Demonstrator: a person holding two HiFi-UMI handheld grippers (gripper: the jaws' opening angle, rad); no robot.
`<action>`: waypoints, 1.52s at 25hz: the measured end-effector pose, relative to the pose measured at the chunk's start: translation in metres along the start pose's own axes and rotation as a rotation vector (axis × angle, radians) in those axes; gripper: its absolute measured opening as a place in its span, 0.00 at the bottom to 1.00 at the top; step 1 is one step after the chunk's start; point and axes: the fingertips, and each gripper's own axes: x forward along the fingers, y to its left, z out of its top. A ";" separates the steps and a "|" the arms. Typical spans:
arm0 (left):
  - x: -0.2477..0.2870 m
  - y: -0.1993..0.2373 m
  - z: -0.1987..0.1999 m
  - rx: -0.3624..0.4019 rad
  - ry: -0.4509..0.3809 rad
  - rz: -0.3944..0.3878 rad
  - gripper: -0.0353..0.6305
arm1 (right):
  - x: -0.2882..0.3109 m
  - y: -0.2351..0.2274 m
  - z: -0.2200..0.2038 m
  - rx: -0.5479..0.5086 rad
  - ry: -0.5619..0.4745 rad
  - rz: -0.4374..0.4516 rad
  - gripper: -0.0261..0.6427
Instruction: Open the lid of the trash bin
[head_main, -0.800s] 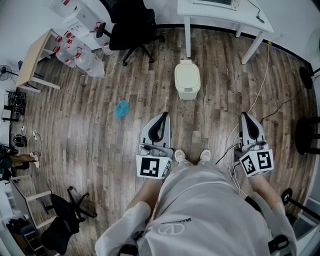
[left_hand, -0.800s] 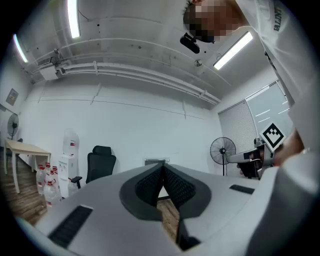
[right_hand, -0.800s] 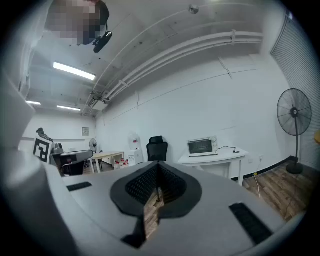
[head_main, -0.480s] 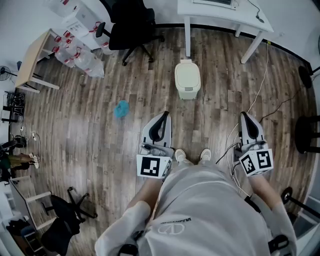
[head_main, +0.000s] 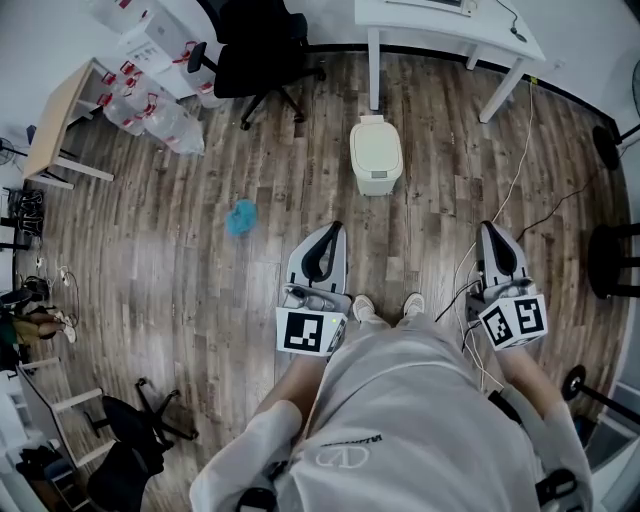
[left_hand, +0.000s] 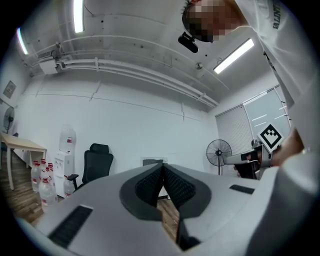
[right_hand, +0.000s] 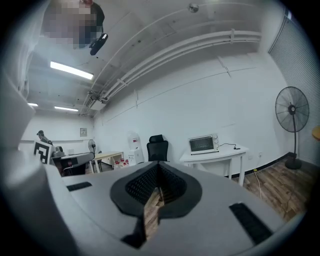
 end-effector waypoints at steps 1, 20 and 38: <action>-0.001 0.003 -0.001 -0.008 0.004 -0.006 0.05 | 0.001 0.004 -0.001 0.000 0.001 -0.003 0.06; 0.001 0.023 -0.006 -0.028 0.014 -0.033 0.05 | 0.025 0.031 -0.009 0.000 -0.005 0.017 0.06; 0.111 0.032 -0.024 -0.028 0.058 -0.006 0.05 | 0.116 -0.041 0.005 0.036 0.016 0.072 0.06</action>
